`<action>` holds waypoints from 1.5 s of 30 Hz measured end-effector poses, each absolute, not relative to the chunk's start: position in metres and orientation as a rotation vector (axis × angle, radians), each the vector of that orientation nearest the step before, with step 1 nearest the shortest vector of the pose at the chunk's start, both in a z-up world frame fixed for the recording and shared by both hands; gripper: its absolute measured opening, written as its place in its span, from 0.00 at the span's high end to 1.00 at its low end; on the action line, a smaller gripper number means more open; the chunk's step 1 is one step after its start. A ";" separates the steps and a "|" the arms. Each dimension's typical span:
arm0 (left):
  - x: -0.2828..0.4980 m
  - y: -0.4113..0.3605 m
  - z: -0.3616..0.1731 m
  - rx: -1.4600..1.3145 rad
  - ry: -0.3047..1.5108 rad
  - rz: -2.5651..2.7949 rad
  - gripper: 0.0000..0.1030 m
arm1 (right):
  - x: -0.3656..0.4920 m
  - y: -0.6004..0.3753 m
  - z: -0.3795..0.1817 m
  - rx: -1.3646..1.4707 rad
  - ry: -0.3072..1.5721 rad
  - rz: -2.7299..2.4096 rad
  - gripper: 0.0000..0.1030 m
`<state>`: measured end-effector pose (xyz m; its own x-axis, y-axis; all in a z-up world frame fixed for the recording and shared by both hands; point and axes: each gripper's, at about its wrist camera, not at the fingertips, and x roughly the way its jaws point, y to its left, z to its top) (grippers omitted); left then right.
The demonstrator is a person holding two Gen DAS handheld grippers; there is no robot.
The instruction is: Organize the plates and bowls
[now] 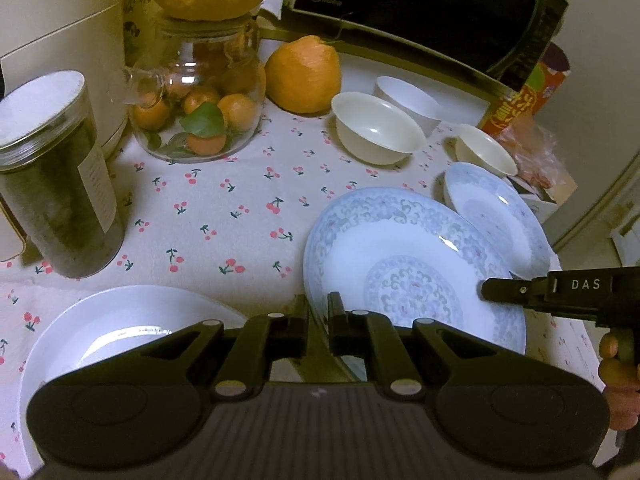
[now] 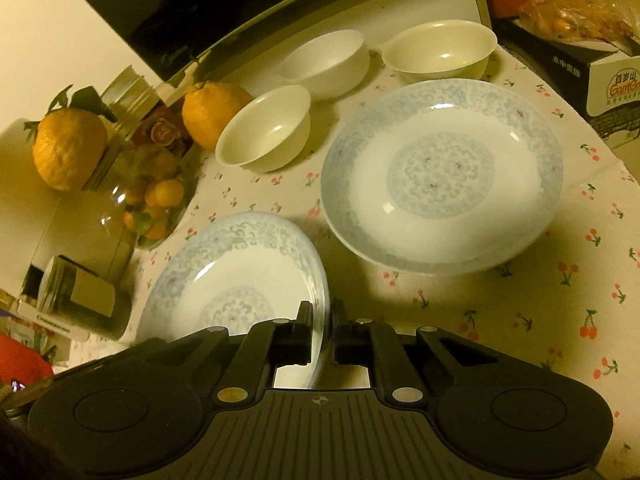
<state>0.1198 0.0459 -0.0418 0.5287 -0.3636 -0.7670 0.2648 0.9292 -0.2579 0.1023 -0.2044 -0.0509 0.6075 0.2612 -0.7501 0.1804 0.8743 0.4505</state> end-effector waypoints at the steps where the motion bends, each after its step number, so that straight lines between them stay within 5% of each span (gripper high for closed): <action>1: 0.118 0.046 -0.041 -0.111 0.941 -0.380 0.92 | 0.100 -0.205 -0.050 0.520 0.930 0.052 0.90; 45: 0.087 0.024 -0.050 0.061 1.033 -0.450 0.85 | 0.077 -0.208 -0.060 0.479 1.083 0.027 0.87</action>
